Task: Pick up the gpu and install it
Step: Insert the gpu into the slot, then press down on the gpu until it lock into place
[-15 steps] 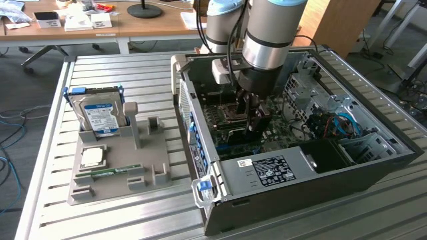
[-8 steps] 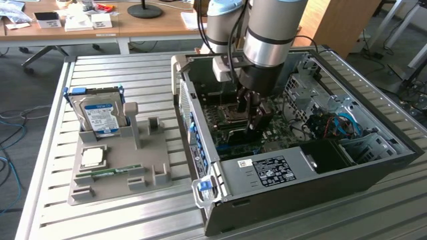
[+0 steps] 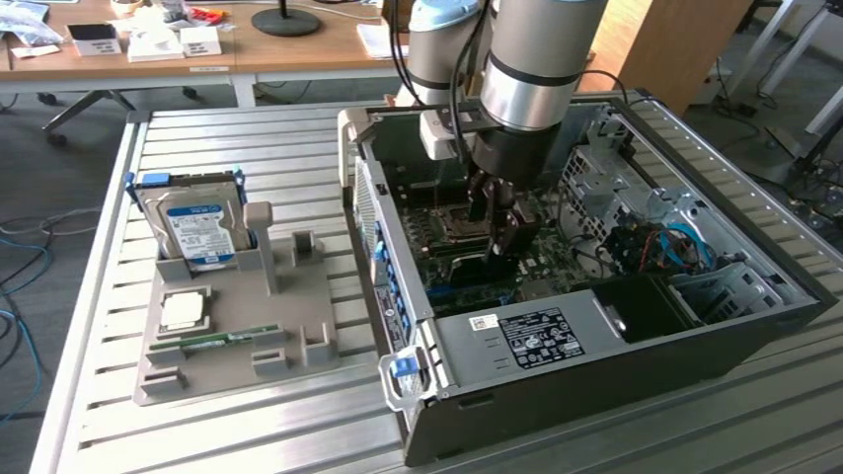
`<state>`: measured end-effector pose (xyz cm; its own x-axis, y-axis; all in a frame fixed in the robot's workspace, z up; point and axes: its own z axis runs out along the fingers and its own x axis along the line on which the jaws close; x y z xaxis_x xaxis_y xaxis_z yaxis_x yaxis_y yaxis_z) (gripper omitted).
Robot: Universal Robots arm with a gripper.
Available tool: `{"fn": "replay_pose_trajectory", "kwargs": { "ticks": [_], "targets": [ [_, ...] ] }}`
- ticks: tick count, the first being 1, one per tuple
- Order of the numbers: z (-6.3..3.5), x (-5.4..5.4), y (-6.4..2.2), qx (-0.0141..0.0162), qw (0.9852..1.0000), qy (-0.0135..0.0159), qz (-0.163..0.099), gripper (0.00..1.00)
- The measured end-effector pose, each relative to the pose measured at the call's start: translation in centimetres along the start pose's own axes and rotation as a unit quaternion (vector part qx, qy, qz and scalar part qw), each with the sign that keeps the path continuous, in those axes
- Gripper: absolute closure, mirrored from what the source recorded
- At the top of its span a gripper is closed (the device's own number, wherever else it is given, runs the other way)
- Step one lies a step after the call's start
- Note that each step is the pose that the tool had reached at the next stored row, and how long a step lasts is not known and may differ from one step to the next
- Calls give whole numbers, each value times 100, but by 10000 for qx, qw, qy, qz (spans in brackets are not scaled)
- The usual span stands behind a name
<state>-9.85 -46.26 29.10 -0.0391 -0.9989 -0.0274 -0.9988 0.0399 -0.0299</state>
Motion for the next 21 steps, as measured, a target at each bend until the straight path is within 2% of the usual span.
{"fn": "replay_pose_trajectory", "kwargs": {
  "ticks": [7,21],
  "targets": [
    [-39,-1,-1,0,10000,0,0,31],
    [-41,-1,-2,0,10000,0,0,33]
  ]
}}
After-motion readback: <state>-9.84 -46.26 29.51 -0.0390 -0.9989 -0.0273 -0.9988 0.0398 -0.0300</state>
